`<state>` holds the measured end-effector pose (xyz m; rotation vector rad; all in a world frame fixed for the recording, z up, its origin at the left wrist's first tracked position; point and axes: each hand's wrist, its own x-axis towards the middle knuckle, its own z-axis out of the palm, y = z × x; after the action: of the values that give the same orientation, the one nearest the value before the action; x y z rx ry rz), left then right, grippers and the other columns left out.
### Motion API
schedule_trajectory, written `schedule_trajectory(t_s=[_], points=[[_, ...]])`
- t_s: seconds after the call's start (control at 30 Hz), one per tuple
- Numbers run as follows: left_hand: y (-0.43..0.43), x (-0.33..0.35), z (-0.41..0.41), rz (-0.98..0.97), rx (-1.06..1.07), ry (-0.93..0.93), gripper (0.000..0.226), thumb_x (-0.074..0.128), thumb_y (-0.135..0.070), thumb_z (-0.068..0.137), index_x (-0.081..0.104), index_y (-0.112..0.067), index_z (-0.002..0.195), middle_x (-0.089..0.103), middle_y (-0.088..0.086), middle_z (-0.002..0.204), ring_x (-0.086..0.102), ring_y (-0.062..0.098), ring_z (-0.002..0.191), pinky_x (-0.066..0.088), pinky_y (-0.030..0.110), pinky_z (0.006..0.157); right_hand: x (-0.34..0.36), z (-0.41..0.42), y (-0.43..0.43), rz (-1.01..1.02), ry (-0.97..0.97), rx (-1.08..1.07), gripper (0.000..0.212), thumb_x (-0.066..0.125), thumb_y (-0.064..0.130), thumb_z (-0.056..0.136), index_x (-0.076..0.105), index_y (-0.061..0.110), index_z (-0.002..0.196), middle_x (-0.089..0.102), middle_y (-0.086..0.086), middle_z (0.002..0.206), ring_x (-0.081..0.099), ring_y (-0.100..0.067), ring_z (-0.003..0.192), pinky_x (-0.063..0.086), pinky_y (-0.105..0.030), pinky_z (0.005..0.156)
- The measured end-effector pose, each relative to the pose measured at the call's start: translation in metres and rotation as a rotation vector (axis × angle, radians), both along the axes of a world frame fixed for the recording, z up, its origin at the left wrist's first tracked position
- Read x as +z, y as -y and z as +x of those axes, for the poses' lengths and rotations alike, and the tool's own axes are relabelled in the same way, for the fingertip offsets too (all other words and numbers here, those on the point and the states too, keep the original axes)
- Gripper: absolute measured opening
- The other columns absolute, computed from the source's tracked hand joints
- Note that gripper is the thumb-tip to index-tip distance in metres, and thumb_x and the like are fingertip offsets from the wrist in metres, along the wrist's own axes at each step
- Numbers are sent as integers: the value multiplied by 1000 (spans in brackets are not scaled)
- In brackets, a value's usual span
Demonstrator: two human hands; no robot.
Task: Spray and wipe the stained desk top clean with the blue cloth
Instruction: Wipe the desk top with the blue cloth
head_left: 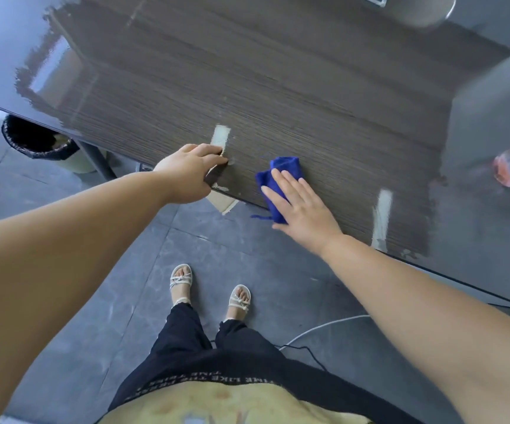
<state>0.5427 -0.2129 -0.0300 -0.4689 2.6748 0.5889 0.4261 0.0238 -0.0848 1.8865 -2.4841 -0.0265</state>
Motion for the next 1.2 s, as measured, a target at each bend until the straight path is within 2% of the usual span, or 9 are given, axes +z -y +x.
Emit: schedule_trajectory(t_s=[0.17, 0.3, 0.4, 0.57, 0.73, 0.83, 1.0, 1.07, 1.2], points=[[25, -5, 26, -16, 199, -126, 61, 55, -7, 81, 43, -21, 139, 31, 4, 150, 15, 29, 142, 18, 40, 117, 0, -10, -51, -10, -31, -113, 96, 87, 30, 63, 32, 11, 140, 37, -24, 145, 29, -34, 134, 29, -51, 107], [63, -8, 49, -98, 467, -113, 57, 56, -11, 82, 45, -20, 137, 35, 5, 147, 22, 29, 138, 25, 42, 114, 0, 10, 3, 20, -32, -136, 95, 86, 34, 60, 37, 9, 138, 41, -27, 142, 42, -40, 130, 29, -53, 105], [70, -8, 51, -112, 454, -26, 62, 58, -14, 83, 39, -21, 142, 28, 3, 149, 23, 30, 135, 30, 40, 111, -5, 32, 67, 9, -1, -151, 89, 85, 38, 59, 49, 10, 135, 43, -24, 141, 45, -38, 128, 33, -51, 105], [77, -3, 47, -170, 350, 79, 61, 52, -17, 87, 31, -22, 145, 25, 5, 147, 22, 32, 131, 33, 42, 107, 5, 51, 120, 178, 103, -155, 82, 51, 41, 93, -1, 18, 151, -10, -13, 158, -6, -27, 146, -6, -39, 116], [85, 3, 43, -176, 292, 128, 58, 45, -16, 91, 29, -27, 145, 25, 5, 144, 22, 32, 129, 33, 42, 106, 12, 15, 40, 124, 6, -27, 105, 88, 36, 55, 35, 12, 142, 38, -22, 146, 42, -37, 131, 34, -51, 104], [89, 2, 48, -148, 268, 122, 61, 44, -13, 90, 26, -29, 146, 21, 1, 147, 20, 29, 130, 32, 38, 106, 9, 13, 19, 120, -41, -100, 107, 89, 35, 54, 31, 11, 139, 40, -25, 142, 44, -39, 129, 33, -53, 103], [93, -3, 53, -139, 233, 104, 64, 42, -12, 90, 21, -30, 148, 19, -1, 149, 19, 30, 130, 34, 38, 105, -1, 42, 95, 67, -14, -151, 99, 86, 40, 57, 38, 10, 139, 42, -26, 141, 44, -40, 128, 32, -53, 104], [95, -4, 54, -134, 217, 93, 65, 42, -11, 89, 21, -30, 148, 19, -1, 150, 20, 30, 130, 33, 37, 106, 1, 60, 141, 47, 25, -145, 90, 79, 39, 69, 36, 11, 144, 30, -23, 149, 32, -37, 137, 22, -49, 111], [105, -5, 57, -84, 217, -11, 61, 45, -8, 86, 36, -29, 143, 31, 0, 146, 29, 30, 127, 29, 34, 109, 1, 83, 196, 91, 106, -173, 76, 48, 41, 95, 2, 19, 152, -8, -13, 158, -5, -27, 146, -6, -40, 116]])
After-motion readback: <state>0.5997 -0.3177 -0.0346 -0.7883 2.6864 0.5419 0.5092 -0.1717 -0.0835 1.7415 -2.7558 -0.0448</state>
